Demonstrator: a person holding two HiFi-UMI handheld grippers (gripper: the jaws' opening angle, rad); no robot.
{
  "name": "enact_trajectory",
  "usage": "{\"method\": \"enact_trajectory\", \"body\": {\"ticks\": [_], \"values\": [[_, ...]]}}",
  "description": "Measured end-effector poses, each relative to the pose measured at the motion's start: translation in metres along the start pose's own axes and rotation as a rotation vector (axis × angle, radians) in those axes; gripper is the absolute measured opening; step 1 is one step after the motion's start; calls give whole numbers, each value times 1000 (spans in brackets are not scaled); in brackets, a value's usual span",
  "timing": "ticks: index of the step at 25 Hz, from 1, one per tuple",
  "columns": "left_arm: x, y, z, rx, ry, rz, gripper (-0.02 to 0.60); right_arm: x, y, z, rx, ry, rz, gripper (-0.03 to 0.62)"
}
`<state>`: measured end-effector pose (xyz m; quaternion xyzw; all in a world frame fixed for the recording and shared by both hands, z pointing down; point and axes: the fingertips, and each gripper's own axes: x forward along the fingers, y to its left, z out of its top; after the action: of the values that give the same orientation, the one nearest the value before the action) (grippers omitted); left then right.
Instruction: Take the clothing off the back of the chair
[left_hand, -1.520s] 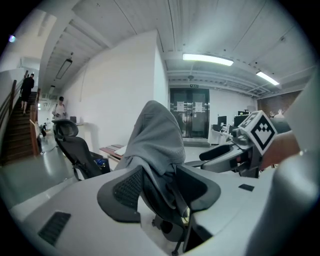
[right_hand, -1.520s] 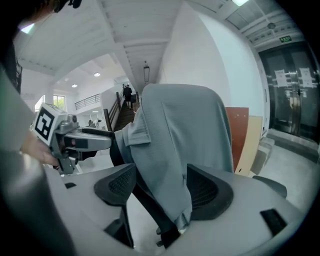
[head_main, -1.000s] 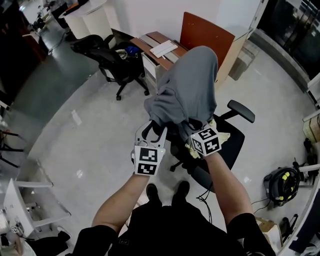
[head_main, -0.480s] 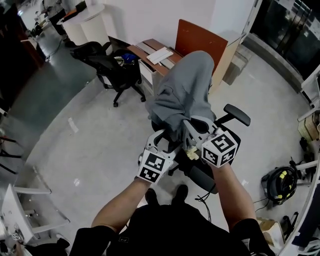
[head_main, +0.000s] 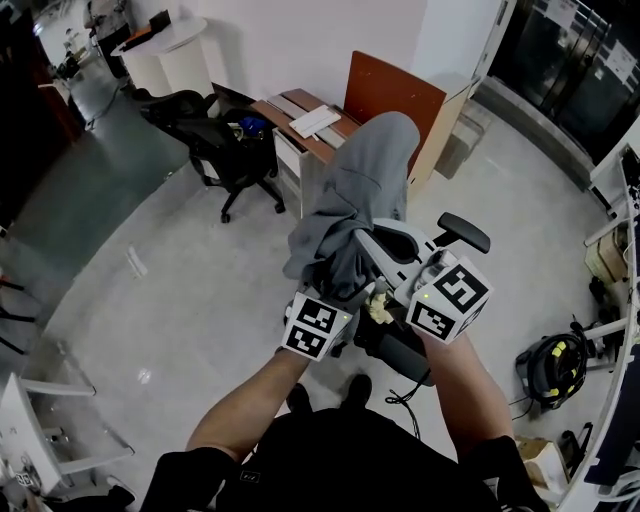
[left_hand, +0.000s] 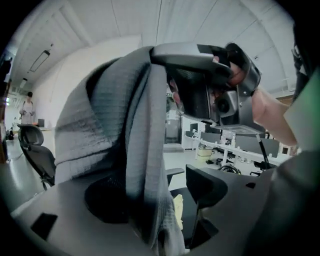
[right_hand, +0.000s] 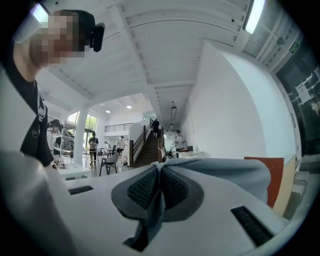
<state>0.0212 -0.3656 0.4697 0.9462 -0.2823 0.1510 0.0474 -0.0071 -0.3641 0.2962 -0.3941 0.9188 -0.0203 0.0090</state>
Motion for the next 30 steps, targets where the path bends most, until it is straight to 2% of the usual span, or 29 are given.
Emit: {"method": "enact_trajectory", "body": {"ticks": [3,4,5,6,7,12,15,18,23,25,28,30], "values": [[-16,28,12,20,-37,134,318,2,13,13,-8,-14,31,18],[-23,39,16,26,-55,176,234,1,14,12,-16,-6,29,18],[-30,48,19,27,-71,210,110,-1,13,10,-22,2,23,19],[-36,56,21,23,-82,234,50,-3,11,7,-23,8,17,20],[-41,63,23,17,-89,249,30,-5,10,4,-20,13,13,20],[-62,90,36,-37,-149,312,20,-13,4,-24,14,69,9,36],[-72,102,46,-44,-185,350,20,-21,-9,-55,46,149,-16,119],[-79,112,50,-42,-187,380,20,-27,-31,-86,75,219,-68,214],[-81,120,42,-50,-151,411,20,-41,-74,-122,123,271,-177,252],[-80,121,40,-49,-140,418,20,-45,-94,-133,186,262,-213,270],[-78,123,32,-52,-115,427,20,-49,-124,-140,345,186,-257,302],[-75,125,24,-59,-89,439,20,-47,-140,-141,404,156,-280,321]]}}
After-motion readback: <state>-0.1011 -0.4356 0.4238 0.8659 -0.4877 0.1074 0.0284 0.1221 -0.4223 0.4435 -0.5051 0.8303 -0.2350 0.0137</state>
